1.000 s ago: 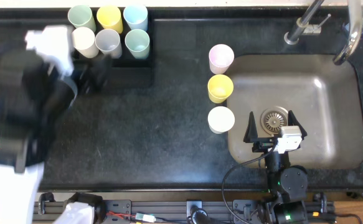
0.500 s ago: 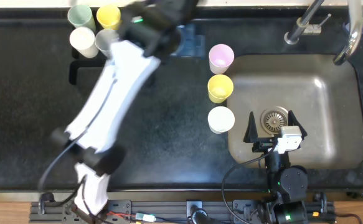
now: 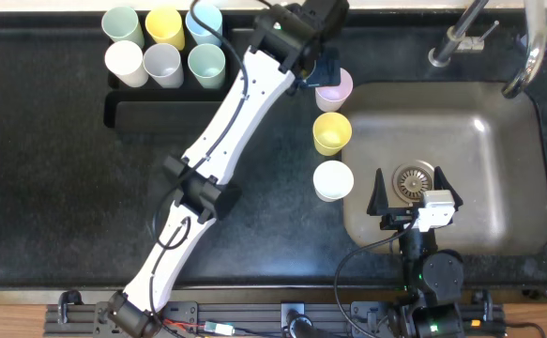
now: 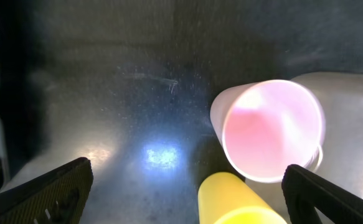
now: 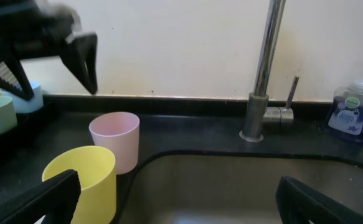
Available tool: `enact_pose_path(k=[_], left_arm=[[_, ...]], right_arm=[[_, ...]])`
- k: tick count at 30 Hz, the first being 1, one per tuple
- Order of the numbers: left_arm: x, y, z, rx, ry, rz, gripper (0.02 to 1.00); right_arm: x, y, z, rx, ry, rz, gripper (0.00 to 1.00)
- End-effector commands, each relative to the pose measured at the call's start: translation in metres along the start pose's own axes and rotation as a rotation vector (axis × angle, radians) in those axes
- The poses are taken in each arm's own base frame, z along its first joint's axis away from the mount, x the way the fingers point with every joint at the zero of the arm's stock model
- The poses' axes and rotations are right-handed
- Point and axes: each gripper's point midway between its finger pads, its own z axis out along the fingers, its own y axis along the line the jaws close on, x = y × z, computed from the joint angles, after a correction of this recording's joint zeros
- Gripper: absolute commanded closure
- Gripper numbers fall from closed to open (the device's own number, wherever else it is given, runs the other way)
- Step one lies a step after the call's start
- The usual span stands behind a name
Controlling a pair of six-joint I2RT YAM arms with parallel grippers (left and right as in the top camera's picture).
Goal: Store Cups
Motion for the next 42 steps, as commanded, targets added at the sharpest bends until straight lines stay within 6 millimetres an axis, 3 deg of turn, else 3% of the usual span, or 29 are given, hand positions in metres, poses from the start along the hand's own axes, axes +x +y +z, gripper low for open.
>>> enact_pose_path(k=[1,7,10,12,20,25,29,32,36,39,42], left_arm=[[0.006,-0.011,0.021,0.013,0.017,-0.024,0.018],[0.012,-0.016,0.05,0.014,0.048,-0.02,0.025],[0.012,-0.017,0.06,0.014,0.051,-0.019,0.086],[0.01,-0.019,0.061,0.023,0.041,-0.013,0.172],[0.007,-0.026,0.061,0.043,0.022,-0.004,0.748],[0.006,-0.028,0.061,0.05,0.015,0.043,0.982],[0.003,-0.029,0.054,0.058,0.002,0.12,0.985],[-0.007,-0.029,0.027,0.072,-0.047,0.15,0.982],[-0.038,-0.014,-0.045,0.092,-0.176,0.177,0.985],[-0.062,0.021,-0.11,0.082,-0.282,0.142,0.985],[-0.079,0.073,-0.169,0.067,-0.368,0.081,0.985]], right_arm=[[0.003,-0.002,0.0,0.011,-0.002,0.0,0.005],[0.003,-0.002,0.0,0.011,-0.002,0.0,0.003],[0.003,-0.002,0.0,0.011,-0.003,0.0,0.003],[0.003,-0.002,0.0,0.011,-0.002,0.0,0.003],[0.003,-0.002,0.0,0.011,-0.002,0.0,0.003],[0.003,-0.002,0.0,0.011,-0.002,0.0,0.003],[0.003,-0.002,0.0,0.011,-0.002,0.0,0.003],[0.003,-0.002,0.0,0.011,-0.003,0.0,0.007],[0.003,-0.002,0.0,0.011,-0.002,0.0,0.005],[0.003,-0.002,0.0,0.011,-0.002,0.0,0.003],[0.003,-0.002,0.0,0.011,-0.002,0.0,0.003]])
